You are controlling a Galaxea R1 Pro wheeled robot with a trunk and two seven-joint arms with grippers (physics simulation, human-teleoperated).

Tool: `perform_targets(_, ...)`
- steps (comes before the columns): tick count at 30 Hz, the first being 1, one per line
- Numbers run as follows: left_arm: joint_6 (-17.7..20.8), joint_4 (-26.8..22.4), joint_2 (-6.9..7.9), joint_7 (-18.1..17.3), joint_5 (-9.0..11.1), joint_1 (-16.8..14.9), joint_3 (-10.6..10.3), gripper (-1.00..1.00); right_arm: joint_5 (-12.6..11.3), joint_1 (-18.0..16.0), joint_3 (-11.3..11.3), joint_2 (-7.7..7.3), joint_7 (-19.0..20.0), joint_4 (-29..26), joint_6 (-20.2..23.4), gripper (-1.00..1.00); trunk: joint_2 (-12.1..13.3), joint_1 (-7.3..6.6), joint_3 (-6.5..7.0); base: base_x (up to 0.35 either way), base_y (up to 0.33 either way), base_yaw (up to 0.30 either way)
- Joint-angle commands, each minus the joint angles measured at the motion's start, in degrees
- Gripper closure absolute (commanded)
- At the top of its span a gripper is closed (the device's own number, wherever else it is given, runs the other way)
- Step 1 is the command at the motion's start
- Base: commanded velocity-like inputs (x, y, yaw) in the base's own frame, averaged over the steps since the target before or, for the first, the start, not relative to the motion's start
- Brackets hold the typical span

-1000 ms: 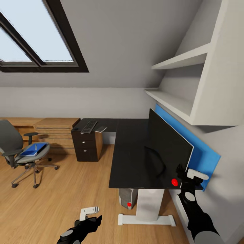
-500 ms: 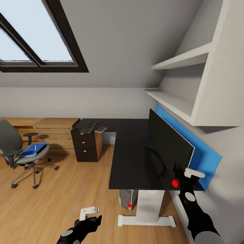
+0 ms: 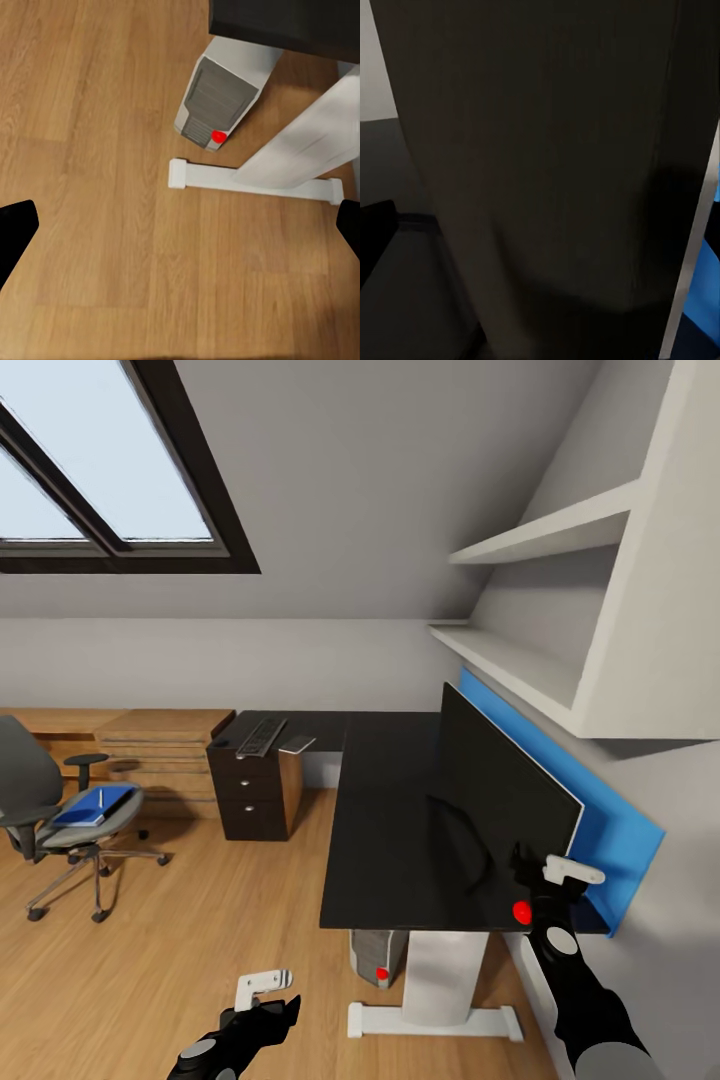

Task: In the bedroom, organize the workspace by keeping the computer under the desk, ensuring the monitor is on the desk, placing the keyboard on the desk next to the monitor, placing the mouse on the desk next to the keyboard, moving the folder from the swivel chair onto the desk next to the mouse, stacking the notebook on top of the folder with the pen on top of the notebook, and positioning the swivel chair next to the desk.

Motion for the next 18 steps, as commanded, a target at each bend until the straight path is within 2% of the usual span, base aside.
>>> perform_targets(1, 0.1, -0.1, 0.07, 0.6, 0.6, 0.0, -0.2, -1.00, 0.2, 0.0, 0.0, 0.00, -0.2, 0.1, -0.1, -1.00, -0.1, 0.03, -0.04, 0.030, 0.000, 0.000)
perform_targets(7, 0.1, -0.1, 0.07, 0.6, 0.7, 0.0, -0.2, -1.00, 0.3, 0.0, 0.0, 0.01, 1.2, 0.1, -0.1, -1.00, -0.1, 0.03, -0.04, -0.094, 0.127, 0.000)
perform_targets(18, 0.1, 0.0, 0.07, 0.6, 0.8, 0.0, -0.2, -1.00, 0.3, 0.0, 0.2, 0.32, 1.7, 0.2, -0.1, -1.00, -0.1, 0.03, -0.04, -0.022, 0.020, 0.000)
